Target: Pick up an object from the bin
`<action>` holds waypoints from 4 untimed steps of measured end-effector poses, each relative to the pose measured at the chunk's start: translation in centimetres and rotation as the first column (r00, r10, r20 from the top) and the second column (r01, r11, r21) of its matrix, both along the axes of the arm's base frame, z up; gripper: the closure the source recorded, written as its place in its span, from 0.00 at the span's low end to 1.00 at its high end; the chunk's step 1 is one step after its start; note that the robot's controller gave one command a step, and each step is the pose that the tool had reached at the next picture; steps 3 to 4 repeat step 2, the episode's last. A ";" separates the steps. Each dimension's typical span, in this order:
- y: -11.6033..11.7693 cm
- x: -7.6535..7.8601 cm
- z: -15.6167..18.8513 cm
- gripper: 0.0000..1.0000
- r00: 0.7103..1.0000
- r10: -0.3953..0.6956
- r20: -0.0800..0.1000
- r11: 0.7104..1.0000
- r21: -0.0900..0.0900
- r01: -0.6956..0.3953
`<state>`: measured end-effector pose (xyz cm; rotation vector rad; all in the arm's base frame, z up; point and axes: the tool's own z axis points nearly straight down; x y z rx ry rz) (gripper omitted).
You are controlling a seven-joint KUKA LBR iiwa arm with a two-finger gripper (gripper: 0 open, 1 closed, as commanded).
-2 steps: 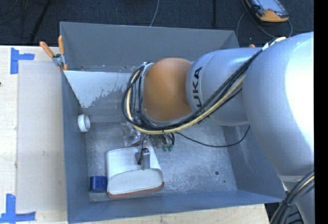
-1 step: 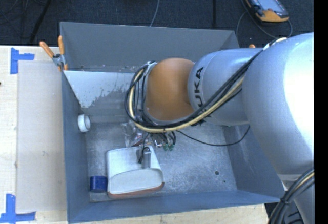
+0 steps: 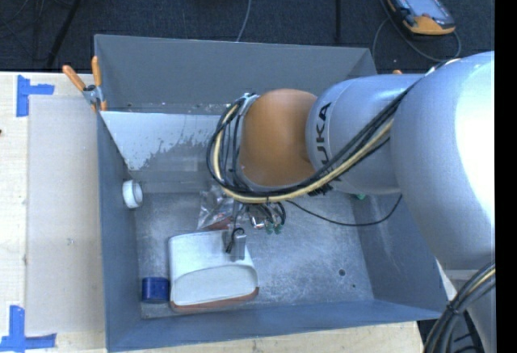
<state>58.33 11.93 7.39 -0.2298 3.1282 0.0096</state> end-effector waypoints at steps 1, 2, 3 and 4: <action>-0.2 0.4 0.3 1.00 1.000 -0.004 0.014 1.000 0.000 0.004; -0.2 0.6 19.2 1.00 1.000 -0.022 0.006 1.000 -0.004 0.022; -0.2 0.6 19.2 1.00 1.000 -0.022 0.006 1.000 -0.004 0.022; -0.2 0.6 19.2 1.00 1.000 -0.022 0.006 1.000 -0.004 0.022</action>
Offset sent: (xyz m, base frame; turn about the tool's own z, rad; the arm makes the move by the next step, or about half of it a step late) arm 0.0000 0.0000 0.0000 0.0000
